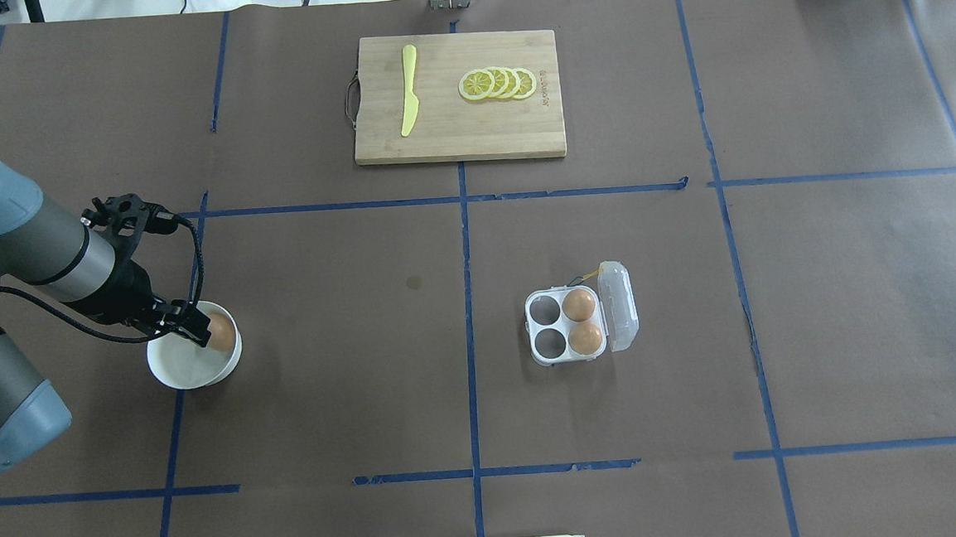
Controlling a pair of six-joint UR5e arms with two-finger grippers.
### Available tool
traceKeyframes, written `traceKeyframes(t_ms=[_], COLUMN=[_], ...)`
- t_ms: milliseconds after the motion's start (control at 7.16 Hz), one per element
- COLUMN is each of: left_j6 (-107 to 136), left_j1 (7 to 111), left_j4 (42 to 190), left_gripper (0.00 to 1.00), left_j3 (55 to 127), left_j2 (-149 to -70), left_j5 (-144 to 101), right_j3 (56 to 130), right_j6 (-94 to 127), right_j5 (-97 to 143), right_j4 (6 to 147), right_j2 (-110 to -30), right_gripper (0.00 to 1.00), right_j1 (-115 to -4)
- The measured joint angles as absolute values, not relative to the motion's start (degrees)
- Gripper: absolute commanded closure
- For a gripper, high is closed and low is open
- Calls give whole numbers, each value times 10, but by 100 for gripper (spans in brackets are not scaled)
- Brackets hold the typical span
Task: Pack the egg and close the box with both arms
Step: 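Reach the left gripper down into the white bowl over the brown egg, then close the left gripper around the brown egg in the bowl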
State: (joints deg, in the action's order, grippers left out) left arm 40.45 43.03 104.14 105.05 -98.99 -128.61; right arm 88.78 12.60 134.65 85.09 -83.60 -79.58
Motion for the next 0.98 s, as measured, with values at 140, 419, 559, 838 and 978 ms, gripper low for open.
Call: traceKeyframes(t_ms=[140, 419, 559, 838, 978], left_j6=[404, 404, 403, 400, 399], left_j1=[425, 414, 411, 409, 409], left_j4=[1043, 1044, 1044, 1044, 1044], left_gripper=[22, 22, 22, 22, 22], left_j3=[1045, 1039, 1036, 1025, 1019], left_j2=[-994, -998, -999, -1006, -1011], left_j5=[-1287, -1284, -1283, -1281, -1280], right_j3=[888, 886, 885, 884, 883], right_j6=[126, 125, 125, 125, 125], right_j5=[1346, 1346, 1346, 1347, 1347], right_j4=[851, 852, 852, 851, 851], right_j2=[-836, -837, -837, -837, -837], right_gripper=[0, 0, 0, 0, 0], right_j1=[-796, -796, -796, -796, -796])
